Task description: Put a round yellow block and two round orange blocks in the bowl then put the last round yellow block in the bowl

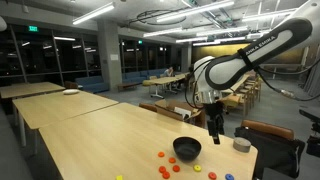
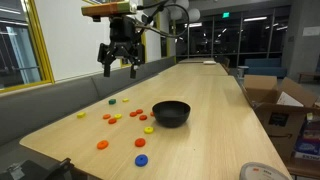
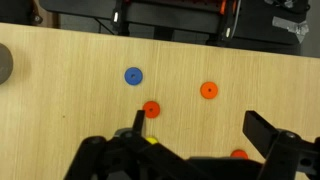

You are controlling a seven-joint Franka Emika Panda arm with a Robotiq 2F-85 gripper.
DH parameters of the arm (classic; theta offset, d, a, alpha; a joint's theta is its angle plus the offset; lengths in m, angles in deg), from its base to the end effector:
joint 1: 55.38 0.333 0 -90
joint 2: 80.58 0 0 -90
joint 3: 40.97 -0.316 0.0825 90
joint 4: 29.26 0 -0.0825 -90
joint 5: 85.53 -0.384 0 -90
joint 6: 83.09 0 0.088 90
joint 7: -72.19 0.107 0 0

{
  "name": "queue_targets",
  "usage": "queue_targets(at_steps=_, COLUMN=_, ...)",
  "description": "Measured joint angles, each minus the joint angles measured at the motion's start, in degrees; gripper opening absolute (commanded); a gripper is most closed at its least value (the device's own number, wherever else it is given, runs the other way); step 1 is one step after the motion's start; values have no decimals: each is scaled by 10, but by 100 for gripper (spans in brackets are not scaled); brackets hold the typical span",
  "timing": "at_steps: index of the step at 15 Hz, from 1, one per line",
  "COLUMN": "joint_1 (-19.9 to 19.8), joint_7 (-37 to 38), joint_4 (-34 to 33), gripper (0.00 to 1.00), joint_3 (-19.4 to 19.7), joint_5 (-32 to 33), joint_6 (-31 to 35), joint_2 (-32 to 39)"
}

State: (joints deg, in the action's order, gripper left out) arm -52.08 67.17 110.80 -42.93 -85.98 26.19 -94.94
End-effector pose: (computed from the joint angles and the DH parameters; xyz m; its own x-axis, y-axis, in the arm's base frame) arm 0.4139 0.0386 0.3749 0.9445 0.1688 -0.2819 0.1693 -0.9853 -0.0226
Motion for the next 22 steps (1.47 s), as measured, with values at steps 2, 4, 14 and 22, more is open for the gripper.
queue_targets(at_steps=2, joint_1=0, joint_7=0, joint_4=-4, gripper=100, joint_3=0, joint_5=0, joint_6=0, joint_2=0)
queue_targets(at_steps=4, joint_1=0, joint_7=0, joint_4=-5, gripper=100, joint_3=0, joint_5=0, joint_6=0, joint_2=0)
queue_targets(at_steps=14, joint_1=-3, joint_7=12, joint_4=65, gripper=100, joint_3=7, joint_5=-37, joint_6=165, joint_2=16)
queue_targets(at_steps=22, joint_1=-3, joint_7=140, joint_4=149, gripper=100, joint_3=-10, joint_5=-49, joint_6=454, joint_2=109)
